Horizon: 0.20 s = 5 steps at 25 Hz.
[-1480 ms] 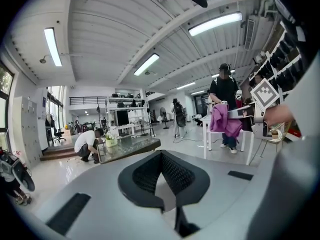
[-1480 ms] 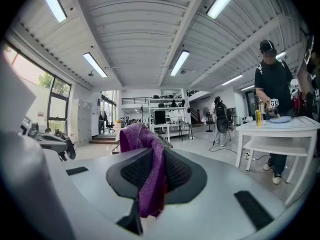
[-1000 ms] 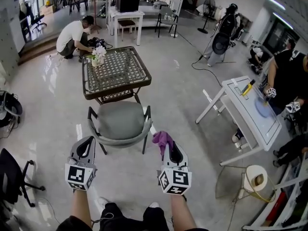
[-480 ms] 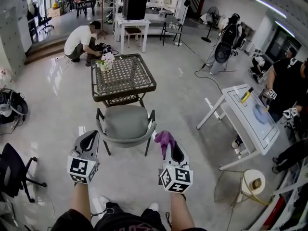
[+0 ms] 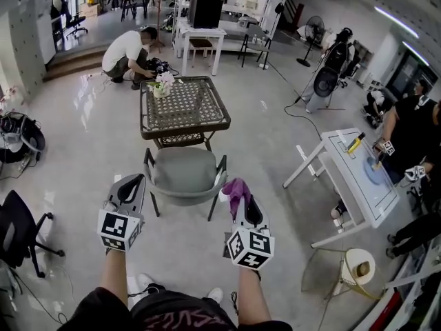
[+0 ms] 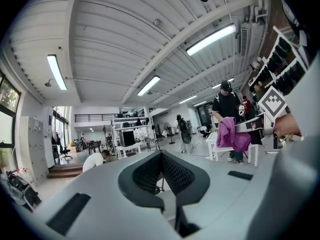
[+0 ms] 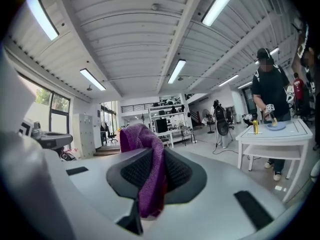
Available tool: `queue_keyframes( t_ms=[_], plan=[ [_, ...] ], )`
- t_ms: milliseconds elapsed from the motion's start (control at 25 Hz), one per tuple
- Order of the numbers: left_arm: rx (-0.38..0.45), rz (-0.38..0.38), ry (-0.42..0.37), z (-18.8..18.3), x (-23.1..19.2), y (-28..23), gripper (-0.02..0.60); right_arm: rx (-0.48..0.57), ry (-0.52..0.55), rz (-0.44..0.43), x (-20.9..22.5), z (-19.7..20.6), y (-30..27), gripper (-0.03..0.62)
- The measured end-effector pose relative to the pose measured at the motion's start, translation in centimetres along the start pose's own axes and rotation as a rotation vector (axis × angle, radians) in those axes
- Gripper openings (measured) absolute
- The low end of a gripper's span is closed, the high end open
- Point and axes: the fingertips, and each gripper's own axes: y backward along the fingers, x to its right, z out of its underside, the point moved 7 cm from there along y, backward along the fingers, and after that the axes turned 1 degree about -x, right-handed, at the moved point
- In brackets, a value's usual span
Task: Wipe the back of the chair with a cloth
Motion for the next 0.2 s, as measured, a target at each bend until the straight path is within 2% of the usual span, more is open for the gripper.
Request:
queue_keyframes(
  t_ms=[200],
  plan=[
    [0.005,0.013,-0.006,-1.02,-0.3,-0.11,0.009,0.013,0.01,-0.008,-0.52,-0.87,-0.41,0.074]
  ],
)
